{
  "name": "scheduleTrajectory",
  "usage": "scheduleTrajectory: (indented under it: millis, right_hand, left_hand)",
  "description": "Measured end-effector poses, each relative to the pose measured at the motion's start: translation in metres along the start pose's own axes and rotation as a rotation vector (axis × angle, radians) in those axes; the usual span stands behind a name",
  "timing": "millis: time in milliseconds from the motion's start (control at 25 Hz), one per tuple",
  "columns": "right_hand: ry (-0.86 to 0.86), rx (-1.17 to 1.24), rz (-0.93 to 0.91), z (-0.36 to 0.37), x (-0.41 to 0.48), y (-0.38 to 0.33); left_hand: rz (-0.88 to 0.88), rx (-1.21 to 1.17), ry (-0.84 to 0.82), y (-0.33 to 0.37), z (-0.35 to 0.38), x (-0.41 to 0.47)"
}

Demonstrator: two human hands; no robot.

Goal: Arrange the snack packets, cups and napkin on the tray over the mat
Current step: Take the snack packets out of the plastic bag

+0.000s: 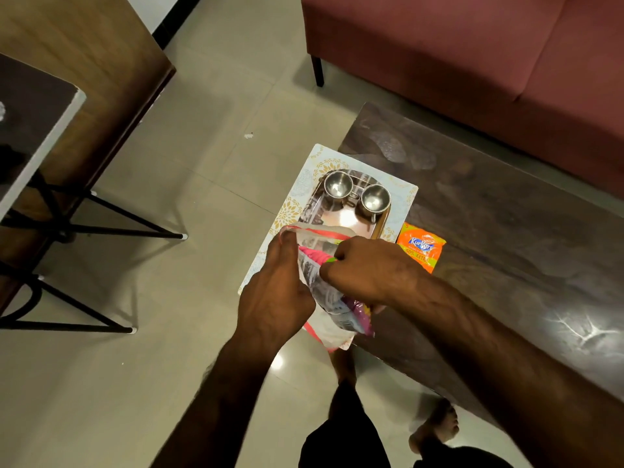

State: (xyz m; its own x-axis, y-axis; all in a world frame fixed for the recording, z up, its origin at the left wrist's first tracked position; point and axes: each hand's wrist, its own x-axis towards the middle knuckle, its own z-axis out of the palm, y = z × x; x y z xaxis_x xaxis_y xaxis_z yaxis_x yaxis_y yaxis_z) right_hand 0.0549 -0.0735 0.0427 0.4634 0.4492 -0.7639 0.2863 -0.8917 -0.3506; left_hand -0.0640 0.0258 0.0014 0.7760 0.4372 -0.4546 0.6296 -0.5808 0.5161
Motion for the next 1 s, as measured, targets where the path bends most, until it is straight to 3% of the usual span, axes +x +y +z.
scheduleTrajectory:
  millis: [160,240,320,400,480,560,680,760,880,1000]
  right_hand:
    - [-0.002,0.23,-0.042,-0.027,-0.044,0.02]
    - [0.158,0.329,-0.084,-0.031,-0.06,0.03]
    - [0.404,0.258,-0.062,-0.023,-0.065,0.036]
    - [0.527,0.221,-0.064,-0.005,-0.062,0.035]
    - [0.505,0.223,-0.15,0.019,-0.057,0.032]
    - [0.459,0.337,-0.243,0.038,-0.051,0.035]
    - [0.308,0.874,-0.164,0.042,-0.046,0.048]
    - [0.188,1.077,-0.068,0.037,-0.044,0.056]
    - [0.003,1.256,-0.063,0.035,-0.043,0.062]
    - [-0.06,1.359,-0.115,0.038,-0.045,0.062]
  left_hand:
    - [-0.065,-0.167,0.054,-0.001,-0.002,0.0]
    - [-0.103,-0.297,0.04,0.003,-0.001,-0.004]
    - [-0.165,-0.432,0.056,0.012,-0.001,-0.009]
    - [-0.201,-0.635,-0.016,0.023,-0.003,-0.009]
    - [-0.162,-0.833,-0.134,0.03,-0.002,-0.009]
    - [-0.059,-0.857,-0.151,0.03,0.001,-0.009]
    - [-0.05,-0.974,-0.129,0.02,0.004,-0.011]
    - [-0.093,-1.072,-0.182,0.013,0.005,-0.013]
    - [-0.056,-1.053,-0.232,0.01,0.007,-0.018]
    - [-0.016,-0.986,-0.268,0.012,0.006,-0.024]
